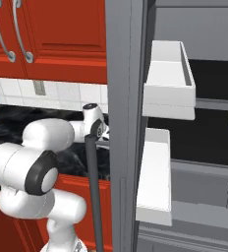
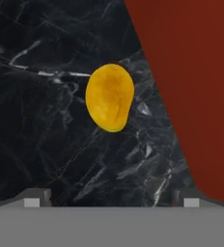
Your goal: Place the mango in the correct fridge rack based on whether it is a fruit or vegetable. Finally, close the fridge door.
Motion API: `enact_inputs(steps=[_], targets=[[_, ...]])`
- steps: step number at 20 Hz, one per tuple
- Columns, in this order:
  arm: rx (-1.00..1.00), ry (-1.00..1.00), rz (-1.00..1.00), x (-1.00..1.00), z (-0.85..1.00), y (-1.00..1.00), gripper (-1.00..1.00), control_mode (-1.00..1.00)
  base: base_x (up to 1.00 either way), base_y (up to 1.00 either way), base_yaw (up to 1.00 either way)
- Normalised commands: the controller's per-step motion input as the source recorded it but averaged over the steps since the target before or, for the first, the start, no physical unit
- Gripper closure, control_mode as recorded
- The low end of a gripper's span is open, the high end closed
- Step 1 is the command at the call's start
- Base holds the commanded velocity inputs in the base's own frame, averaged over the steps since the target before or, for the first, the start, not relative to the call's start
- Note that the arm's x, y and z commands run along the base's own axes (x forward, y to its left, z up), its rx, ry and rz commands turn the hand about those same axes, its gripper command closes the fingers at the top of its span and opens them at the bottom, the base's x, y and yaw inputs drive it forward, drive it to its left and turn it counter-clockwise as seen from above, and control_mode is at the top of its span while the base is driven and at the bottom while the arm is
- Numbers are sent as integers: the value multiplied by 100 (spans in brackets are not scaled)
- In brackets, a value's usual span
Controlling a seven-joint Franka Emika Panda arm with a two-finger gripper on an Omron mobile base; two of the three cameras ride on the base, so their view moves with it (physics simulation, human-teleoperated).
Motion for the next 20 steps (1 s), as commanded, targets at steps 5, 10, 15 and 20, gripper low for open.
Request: enact_inputs(steps=[5,10,15,20], targets=[[0,0,-1,34,-20,-15,-100,-100,0,0,0],[0,0,-1,38,-21,-13,-100,-100,0,0,0],[0,0,-1,31,-29,-4,-100,-100,0,0,0],[0,0,0,18,-37,0,-100,-100,0,0,0]])
